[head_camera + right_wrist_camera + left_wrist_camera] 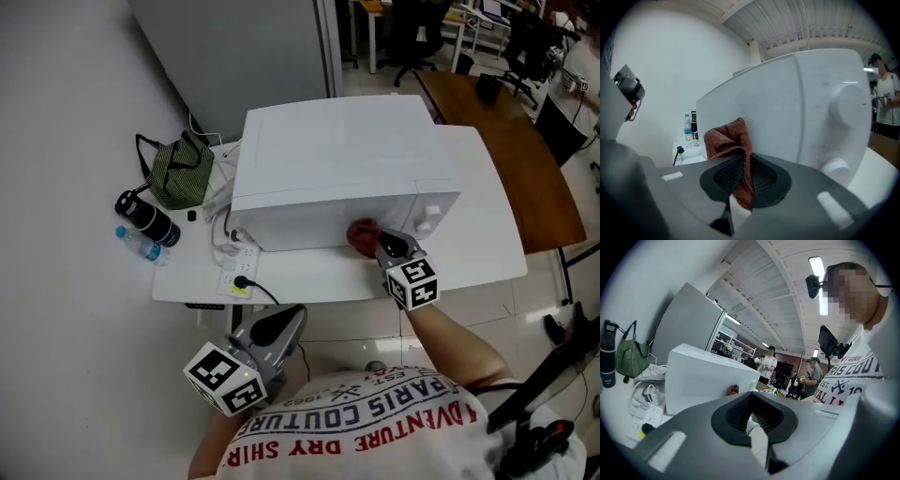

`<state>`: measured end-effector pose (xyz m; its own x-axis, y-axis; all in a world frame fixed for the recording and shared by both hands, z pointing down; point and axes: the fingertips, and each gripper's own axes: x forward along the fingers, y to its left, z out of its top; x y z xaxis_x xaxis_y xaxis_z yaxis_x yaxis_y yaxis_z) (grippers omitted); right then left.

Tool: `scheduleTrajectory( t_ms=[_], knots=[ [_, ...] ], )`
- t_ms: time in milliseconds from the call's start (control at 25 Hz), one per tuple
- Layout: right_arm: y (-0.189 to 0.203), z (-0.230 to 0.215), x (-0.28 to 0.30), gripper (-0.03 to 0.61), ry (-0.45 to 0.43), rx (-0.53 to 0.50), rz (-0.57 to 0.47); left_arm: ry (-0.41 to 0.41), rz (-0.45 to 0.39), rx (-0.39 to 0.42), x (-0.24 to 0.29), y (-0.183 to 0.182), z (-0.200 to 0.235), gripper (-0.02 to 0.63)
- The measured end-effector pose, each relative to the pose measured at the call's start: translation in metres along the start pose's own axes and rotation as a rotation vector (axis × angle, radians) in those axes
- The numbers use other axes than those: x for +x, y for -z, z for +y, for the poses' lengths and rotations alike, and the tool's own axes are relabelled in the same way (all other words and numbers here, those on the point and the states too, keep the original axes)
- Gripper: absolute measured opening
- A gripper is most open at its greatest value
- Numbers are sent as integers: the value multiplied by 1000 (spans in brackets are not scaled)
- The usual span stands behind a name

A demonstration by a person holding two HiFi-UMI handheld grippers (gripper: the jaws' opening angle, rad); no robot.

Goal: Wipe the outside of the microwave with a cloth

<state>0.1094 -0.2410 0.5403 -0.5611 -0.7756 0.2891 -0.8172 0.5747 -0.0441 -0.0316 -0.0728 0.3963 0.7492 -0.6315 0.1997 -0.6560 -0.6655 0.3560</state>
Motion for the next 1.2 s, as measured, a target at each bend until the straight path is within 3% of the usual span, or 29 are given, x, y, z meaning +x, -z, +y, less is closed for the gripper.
scheduleTrajectory(
  t_ms=[280, 680, 800, 920, 1080, 1200],
  knots=[
    [3, -60, -47, 35, 86, 27, -14, 100, 30, 25, 53, -2, -33, 2],
    [-10, -59, -67, 36, 5, 70, -23, 95, 36, 30, 78, -4, -58, 2],
    [-24, -37, -74, 35, -78, 50, -49, 76, 31, 30, 80, -3, -61, 2],
    [-45, -1, -79, 35, -224, 40, -65, 51, 21, 25, 77, -1, -65, 2],
    [-82, 48, -80, 37, -431, -10, 0, 24, -2, 11, 64, -1, -59, 2],
    [-120, 76, -74, 37, -537, -18, 24, 7, -11, -1, 48, -2, -46, 2]
  ],
)
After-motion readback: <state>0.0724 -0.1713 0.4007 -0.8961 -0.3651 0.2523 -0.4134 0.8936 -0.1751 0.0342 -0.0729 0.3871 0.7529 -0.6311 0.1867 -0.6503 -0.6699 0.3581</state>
